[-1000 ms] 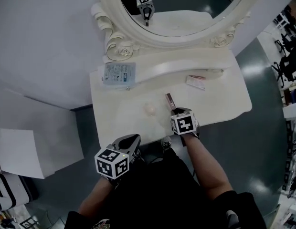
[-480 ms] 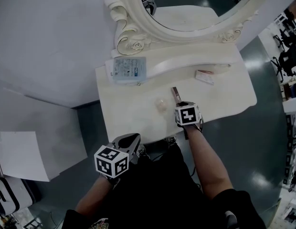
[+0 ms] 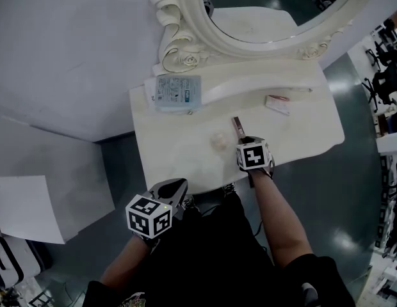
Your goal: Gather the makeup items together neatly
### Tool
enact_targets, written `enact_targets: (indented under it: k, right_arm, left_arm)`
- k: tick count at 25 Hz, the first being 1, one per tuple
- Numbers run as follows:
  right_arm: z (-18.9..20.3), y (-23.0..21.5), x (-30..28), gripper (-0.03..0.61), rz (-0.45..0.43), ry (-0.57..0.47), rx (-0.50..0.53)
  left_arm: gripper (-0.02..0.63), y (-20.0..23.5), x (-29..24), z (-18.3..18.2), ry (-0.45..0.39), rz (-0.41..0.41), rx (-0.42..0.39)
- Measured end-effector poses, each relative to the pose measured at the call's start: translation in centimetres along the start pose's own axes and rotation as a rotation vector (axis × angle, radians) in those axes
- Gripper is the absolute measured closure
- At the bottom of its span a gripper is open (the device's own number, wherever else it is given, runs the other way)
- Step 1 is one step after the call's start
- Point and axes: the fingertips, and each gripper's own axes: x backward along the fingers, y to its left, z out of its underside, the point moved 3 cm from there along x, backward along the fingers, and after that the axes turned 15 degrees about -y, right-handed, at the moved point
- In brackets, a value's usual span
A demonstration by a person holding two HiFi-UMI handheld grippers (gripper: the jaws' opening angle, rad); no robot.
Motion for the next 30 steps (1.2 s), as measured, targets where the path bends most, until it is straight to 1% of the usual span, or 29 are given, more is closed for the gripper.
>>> enact_targets:
  k: [5,8,10,13,16,19,22,26,30]
  right_arm:
    - [0.1,0.1,-0.3,0.48,-0.012,0.001,-0.021]
    - [-0.2,0.1,0.0,0.472,-0.032,-0.014,-0.066]
    - [-0.8,-0.1,0.7,0.427,-0.056,-0.047,-0.091]
    - [-2.3,-0.9,2.2,0.41,-0.127,-0.136,-0.118]
    - [-3.4,-3.5,3.6,0.403,-0.192,-0.233,-0.145]
    - [-3.5,-7.7,4.2,0.397,-0.2,-0.271,-0.134]
    - [-3.2,-12.1,3.8,0.385,-0.191,-0.259,-0.07]
    - [-3.2,-17.1,2.1,0.364,-0.201,-0.204,0.112]
    - [-3.5,-20.3,-0.3,0.353,-0.258,-0.135,0.296]
  left_arm:
    - [0.604,0.0,-0.7,-0.1,0.001,-0.001,0.005]
    - [0.604,-0.4,-1.4,-0.2,0.004,0.003,0.003]
    - [0.604,-0.8,-2.0,-0.3,0.008,0.008,-0.001]
    - [0.604,-1.6,-3.2,-0.5,0.011,0.017,-0.007]
    - [0.604,-2.7,-4.7,-0.8,0.012,0.031,-0.015]
    - [0.604,-3.9,-6.3,-1.1,0.011,0.039,-0.021]
    - [0.604,-5.1,-7.9,-1.1,0.012,0.037,-0.019]
    - [0.604,-6.7,-10.3,-0.9,0.012,0.022,-0.012]
    - [0.604,-7.8,-12.2,-0.4,0.012,-0.016,0.004]
